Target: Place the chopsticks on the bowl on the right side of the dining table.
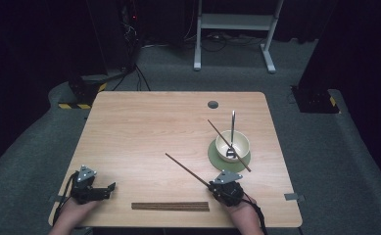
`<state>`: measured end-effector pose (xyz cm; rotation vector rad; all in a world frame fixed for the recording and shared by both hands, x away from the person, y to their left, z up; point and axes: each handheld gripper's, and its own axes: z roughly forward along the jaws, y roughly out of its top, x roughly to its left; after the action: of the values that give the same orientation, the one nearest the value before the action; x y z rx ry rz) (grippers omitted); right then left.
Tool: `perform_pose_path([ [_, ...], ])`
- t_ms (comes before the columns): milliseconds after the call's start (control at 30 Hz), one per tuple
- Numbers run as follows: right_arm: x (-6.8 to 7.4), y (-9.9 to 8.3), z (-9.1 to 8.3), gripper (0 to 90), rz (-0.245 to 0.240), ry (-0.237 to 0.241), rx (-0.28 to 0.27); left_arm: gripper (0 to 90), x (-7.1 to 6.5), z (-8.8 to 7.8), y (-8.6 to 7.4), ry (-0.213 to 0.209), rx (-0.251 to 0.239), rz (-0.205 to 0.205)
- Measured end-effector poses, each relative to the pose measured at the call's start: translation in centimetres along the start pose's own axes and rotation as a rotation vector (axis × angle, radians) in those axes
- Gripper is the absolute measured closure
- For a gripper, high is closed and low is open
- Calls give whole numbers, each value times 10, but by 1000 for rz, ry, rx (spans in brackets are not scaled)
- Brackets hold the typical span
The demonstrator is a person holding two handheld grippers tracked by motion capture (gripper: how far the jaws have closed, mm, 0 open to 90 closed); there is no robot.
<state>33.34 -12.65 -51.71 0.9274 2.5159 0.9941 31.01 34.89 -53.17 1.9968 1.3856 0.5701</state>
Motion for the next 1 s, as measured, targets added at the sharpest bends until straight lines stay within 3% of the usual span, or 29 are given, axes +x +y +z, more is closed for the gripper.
perform_pose_path([
  [100,0,1,-1,837,5,-6,12,25,0,0,0,1,0,-1],
  [233,3,4,-2,839,-26,-33,27,24,0,0,0,0,1,1],
  [667,-1,17,-31,840,4,-66,-110,24,0,0,0,-4,0,2],
  [1000,-15,21,-50,841,49,-109,-189,24,0,0,0,-3,0,0],
])
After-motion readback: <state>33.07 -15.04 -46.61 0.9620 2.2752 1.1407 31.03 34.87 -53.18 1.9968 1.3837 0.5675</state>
